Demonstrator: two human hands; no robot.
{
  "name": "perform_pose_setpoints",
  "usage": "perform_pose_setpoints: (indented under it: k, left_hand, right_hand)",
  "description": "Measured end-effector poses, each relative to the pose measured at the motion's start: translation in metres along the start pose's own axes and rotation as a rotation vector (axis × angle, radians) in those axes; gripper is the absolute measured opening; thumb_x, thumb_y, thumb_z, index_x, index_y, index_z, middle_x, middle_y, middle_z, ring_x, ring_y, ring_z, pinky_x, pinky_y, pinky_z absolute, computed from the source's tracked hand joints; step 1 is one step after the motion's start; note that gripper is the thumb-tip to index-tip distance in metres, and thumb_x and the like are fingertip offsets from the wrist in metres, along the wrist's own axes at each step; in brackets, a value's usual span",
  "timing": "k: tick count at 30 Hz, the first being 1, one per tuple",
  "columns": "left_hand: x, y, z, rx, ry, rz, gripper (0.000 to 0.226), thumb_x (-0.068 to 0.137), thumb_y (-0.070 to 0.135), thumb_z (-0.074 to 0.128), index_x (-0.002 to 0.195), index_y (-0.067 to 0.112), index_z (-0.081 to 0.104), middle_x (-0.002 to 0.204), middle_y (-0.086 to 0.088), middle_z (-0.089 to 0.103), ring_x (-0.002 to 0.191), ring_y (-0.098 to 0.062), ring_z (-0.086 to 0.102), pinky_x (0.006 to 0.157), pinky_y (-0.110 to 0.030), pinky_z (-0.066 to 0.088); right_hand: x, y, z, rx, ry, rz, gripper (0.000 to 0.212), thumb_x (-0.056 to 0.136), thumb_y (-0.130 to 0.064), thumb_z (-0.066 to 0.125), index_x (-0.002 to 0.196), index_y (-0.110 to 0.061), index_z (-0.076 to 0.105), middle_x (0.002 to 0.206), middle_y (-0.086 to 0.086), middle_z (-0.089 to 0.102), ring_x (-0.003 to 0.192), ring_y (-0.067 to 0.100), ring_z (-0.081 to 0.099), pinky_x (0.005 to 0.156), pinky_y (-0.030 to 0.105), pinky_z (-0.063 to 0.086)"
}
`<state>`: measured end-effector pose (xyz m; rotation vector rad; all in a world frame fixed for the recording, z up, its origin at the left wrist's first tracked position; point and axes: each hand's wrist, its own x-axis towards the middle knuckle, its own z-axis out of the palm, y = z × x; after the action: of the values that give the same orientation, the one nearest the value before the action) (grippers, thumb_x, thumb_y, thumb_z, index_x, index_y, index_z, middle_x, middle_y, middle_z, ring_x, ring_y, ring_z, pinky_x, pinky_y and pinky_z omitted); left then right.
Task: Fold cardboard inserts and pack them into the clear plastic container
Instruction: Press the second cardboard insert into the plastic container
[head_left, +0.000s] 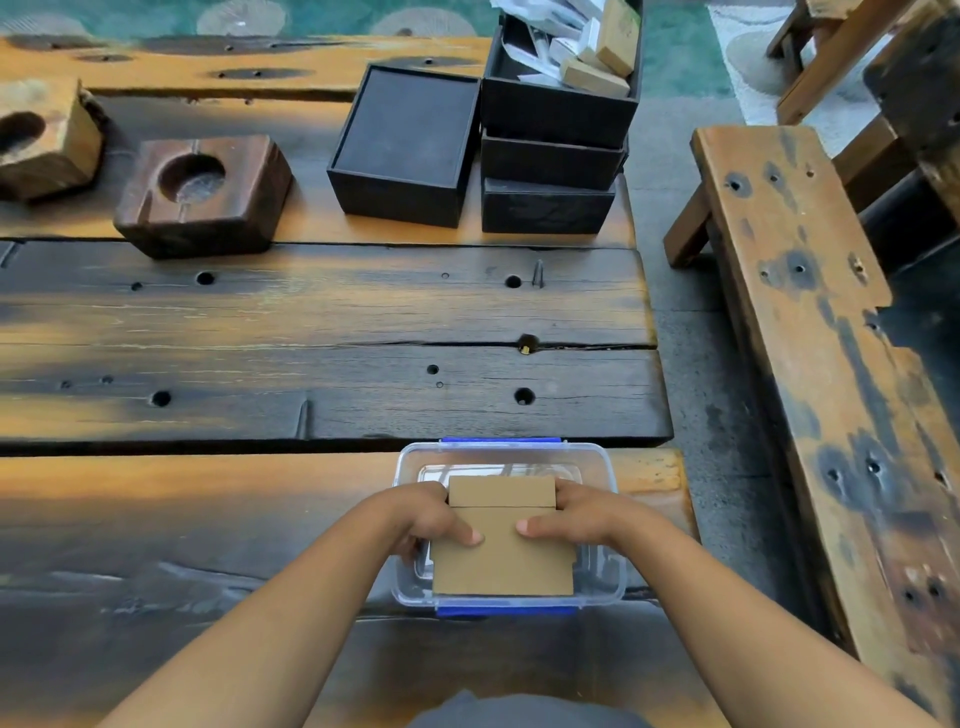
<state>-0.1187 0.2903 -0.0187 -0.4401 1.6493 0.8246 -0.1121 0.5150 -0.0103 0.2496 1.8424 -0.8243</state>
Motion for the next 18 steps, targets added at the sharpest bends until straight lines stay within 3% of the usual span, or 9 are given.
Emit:
perform_pose_setpoints:
  k: [3,9,13,15,18]
  left_hand:
    - [0.001,0.002,-0.003,-0.016,-0.02,0.005,0.027,0.079,0.027,0.078,0.088,0.021,0.054,0.093,-0.001,0.064,0.082,-0.021,0.061,0.075,-0.036,0.05]
    - [0.002,0.01,-0.013,-0.016,-0.044,-0.006,0.033,0.078,0.023,0.079,0.101,0.018,0.055,0.107,-0.004,0.064,0.115,-0.03,0.059,0.096,-0.042,0.048]
    - [0.006,0.01,-0.014,0.001,-0.028,-0.005,0.032,0.076,0.024,0.081,0.089,0.023,0.052,0.098,0.0,0.061,0.11,-0.027,0.059,0.098,-0.041,0.049]
    - [0.007,0.008,-0.013,0.008,-0.015,0.006,0.035,0.075,0.025,0.082,0.098,0.02,0.055,0.1,0.0,0.062,0.104,-0.024,0.06,0.094,-0.037,0.051]
    - [0.006,0.007,-0.012,0.0,-0.004,0.005,0.042,0.074,0.025,0.082,0.105,0.017,0.055,0.107,-0.003,0.064,0.108,-0.025,0.061,0.098,-0.039,0.052]
  right_hand:
    - [0.001,-0.005,-0.004,-0.037,-0.005,-0.016,0.073,0.073,-0.056,0.075,0.136,-0.029,0.05,0.136,-0.004,0.059,0.121,0.018,0.057,0.105,0.035,0.045]
    - [0.004,-0.014,-0.011,-0.073,0.005,-0.023,0.071,0.076,-0.054,0.074,0.137,-0.028,0.049,0.137,-0.002,0.058,0.122,0.019,0.056,0.103,0.033,0.044]
    - [0.007,-0.015,-0.014,-0.086,0.019,-0.017,0.072,0.078,-0.055,0.072,0.139,-0.026,0.047,0.138,-0.001,0.057,0.123,0.019,0.055,0.101,0.032,0.043]
    - [0.008,-0.013,-0.014,-0.086,0.013,-0.017,0.071,0.079,-0.056,0.07,0.139,-0.027,0.046,0.138,-0.002,0.057,0.123,0.019,0.055,0.1,0.032,0.044]
    - [0.008,-0.013,-0.012,-0.083,0.006,-0.009,0.071,0.078,-0.054,0.071,0.139,-0.027,0.045,0.137,-0.002,0.057,0.113,0.015,0.056,0.093,0.029,0.045]
